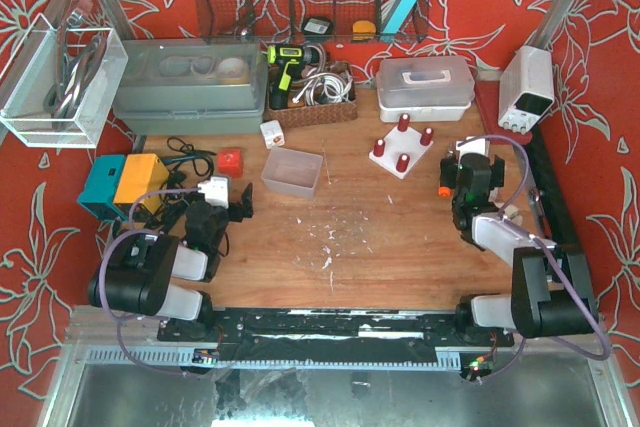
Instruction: Install the large spring
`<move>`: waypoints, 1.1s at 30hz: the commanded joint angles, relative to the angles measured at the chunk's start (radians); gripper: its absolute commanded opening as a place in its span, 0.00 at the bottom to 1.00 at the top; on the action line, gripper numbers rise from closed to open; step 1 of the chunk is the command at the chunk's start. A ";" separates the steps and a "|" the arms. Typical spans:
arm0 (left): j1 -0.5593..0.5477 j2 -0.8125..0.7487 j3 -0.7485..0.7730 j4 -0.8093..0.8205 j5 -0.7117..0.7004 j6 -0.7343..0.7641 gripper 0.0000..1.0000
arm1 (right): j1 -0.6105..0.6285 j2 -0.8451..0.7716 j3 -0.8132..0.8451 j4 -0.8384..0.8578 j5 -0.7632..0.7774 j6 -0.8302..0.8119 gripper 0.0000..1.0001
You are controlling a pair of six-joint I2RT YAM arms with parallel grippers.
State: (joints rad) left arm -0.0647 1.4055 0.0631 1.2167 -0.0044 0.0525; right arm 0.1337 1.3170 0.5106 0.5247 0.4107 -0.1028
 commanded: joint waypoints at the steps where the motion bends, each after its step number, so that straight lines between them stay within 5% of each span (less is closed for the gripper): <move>1: 0.006 0.002 0.049 0.022 0.002 -0.023 1.00 | -0.012 -0.044 0.010 -0.083 -0.047 0.011 0.99; 10: 0.005 0.003 0.047 0.030 0.000 -0.022 1.00 | -0.017 -0.107 -0.106 -0.033 -0.158 0.096 0.99; 21: 0.005 0.003 0.047 0.029 0.001 -0.022 1.00 | -0.017 0.078 -0.265 0.409 -0.213 0.080 0.99; 33: 0.005 0.003 0.047 0.029 0.001 -0.022 1.00 | -0.009 0.091 -0.228 0.348 -0.169 0.088 0.99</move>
State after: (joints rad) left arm -0.0643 1.4078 0.1036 1.2167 -0.0013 0.0357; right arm 0.1226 1.4044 0.2626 0.8463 0.2253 -0.0200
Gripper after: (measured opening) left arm 0.998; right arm 0.989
